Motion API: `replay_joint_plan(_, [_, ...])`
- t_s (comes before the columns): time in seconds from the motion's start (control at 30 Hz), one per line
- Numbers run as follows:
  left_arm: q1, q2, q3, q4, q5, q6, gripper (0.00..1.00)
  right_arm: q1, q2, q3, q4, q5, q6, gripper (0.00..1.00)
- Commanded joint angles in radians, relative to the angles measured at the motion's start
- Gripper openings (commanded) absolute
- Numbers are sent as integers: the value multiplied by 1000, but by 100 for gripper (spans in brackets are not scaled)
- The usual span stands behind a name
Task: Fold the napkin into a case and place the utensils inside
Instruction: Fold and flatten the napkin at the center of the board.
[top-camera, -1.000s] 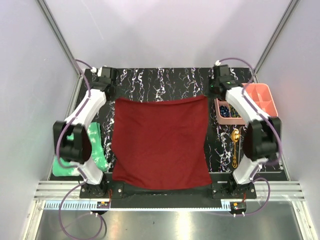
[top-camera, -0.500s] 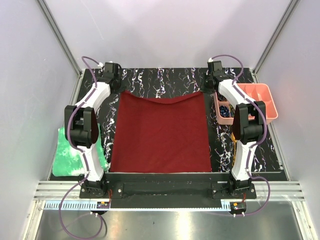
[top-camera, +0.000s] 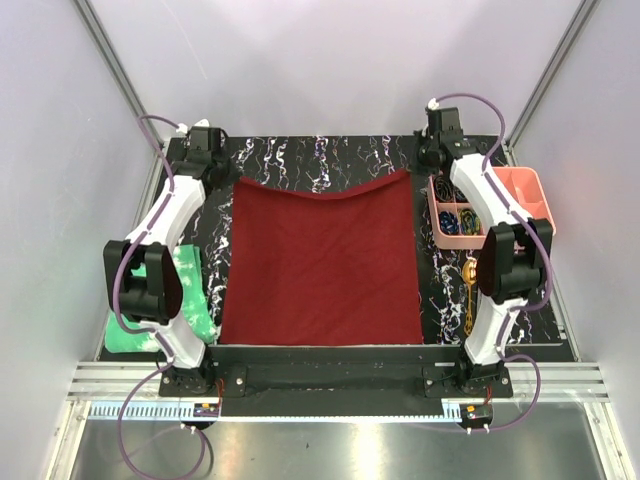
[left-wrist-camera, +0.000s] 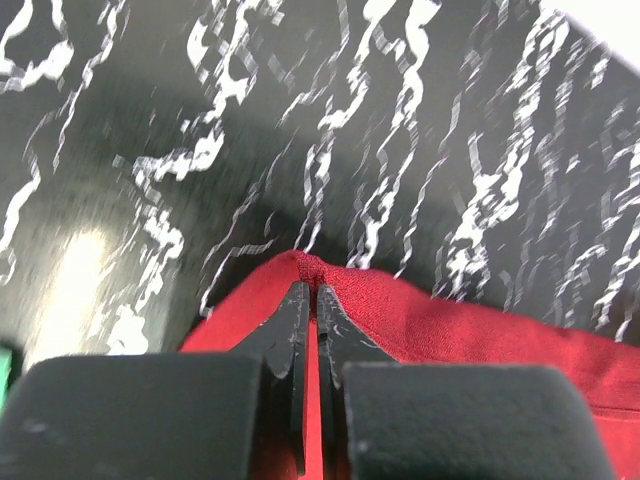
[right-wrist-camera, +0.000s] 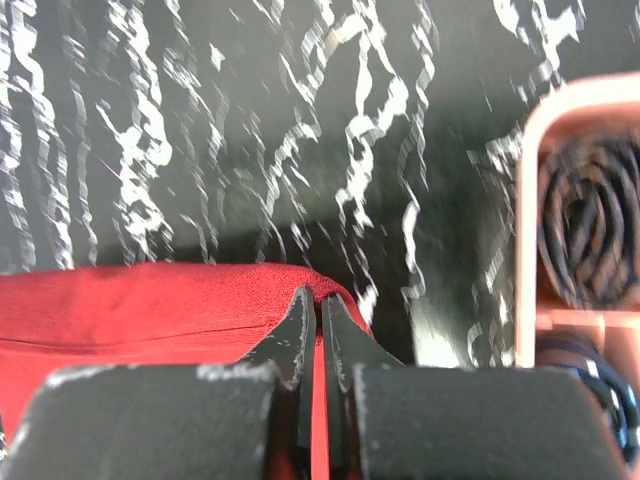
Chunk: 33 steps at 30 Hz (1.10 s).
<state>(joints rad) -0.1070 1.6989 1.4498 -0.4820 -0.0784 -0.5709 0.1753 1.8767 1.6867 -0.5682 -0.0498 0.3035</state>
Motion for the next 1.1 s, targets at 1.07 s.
replay_joint_plan(1.07, [27,-468,-385,-267,72,-14,0,3,-456,-502,-173,-251,167,0])
